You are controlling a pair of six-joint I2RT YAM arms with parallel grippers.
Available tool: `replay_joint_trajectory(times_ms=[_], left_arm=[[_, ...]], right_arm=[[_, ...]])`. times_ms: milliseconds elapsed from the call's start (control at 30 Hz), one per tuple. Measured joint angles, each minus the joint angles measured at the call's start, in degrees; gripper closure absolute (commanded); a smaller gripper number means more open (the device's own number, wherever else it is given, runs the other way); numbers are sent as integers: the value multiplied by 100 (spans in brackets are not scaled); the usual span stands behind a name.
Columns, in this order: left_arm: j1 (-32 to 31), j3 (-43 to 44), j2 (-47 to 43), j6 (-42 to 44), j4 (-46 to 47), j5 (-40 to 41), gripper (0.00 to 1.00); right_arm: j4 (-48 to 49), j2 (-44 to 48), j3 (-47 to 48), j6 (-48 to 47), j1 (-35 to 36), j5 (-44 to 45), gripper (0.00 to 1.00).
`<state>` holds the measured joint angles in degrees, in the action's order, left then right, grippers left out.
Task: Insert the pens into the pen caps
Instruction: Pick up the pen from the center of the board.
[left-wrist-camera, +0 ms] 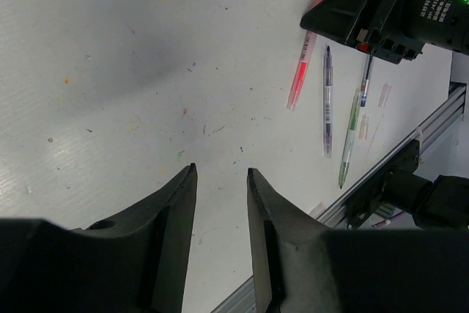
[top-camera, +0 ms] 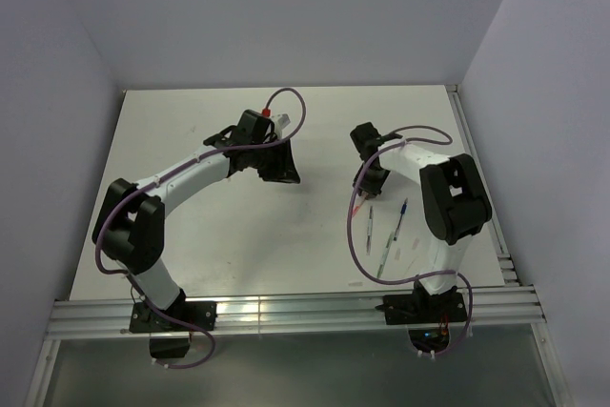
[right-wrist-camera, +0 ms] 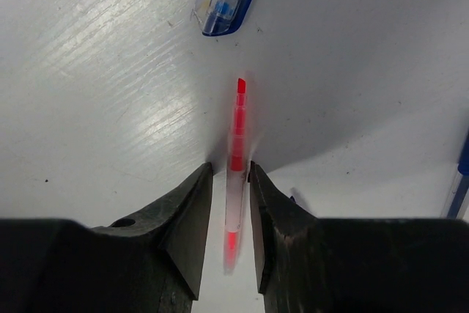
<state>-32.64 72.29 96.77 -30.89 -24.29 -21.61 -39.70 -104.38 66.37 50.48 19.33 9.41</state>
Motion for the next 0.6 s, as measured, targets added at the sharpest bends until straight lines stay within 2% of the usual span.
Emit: replay_joint_trajectory(times_ms=[133, 267, 333, 500, 600], left_arm=[[-2, -7, 39, 0, 7, -39, 60], [-4, -33, 63, -2, 22, -133, 59], [-7, -72, 63, -4, 92, -254, 58], [-7, -262, 63, -52, 415, -745, 57], [-13, -398, 61, -157, 671, -1036, 53]], right_arm=[[4, -13, 9, -92, 0, 72, 72], [2, -22, 9, -166, 0, 105, 87], [4, -22, 9, -214, 0, 105, 99], [79, 2, -24, -343, 0, 46, 100], [170, 85, -101, -442, -4, -105, 100]])
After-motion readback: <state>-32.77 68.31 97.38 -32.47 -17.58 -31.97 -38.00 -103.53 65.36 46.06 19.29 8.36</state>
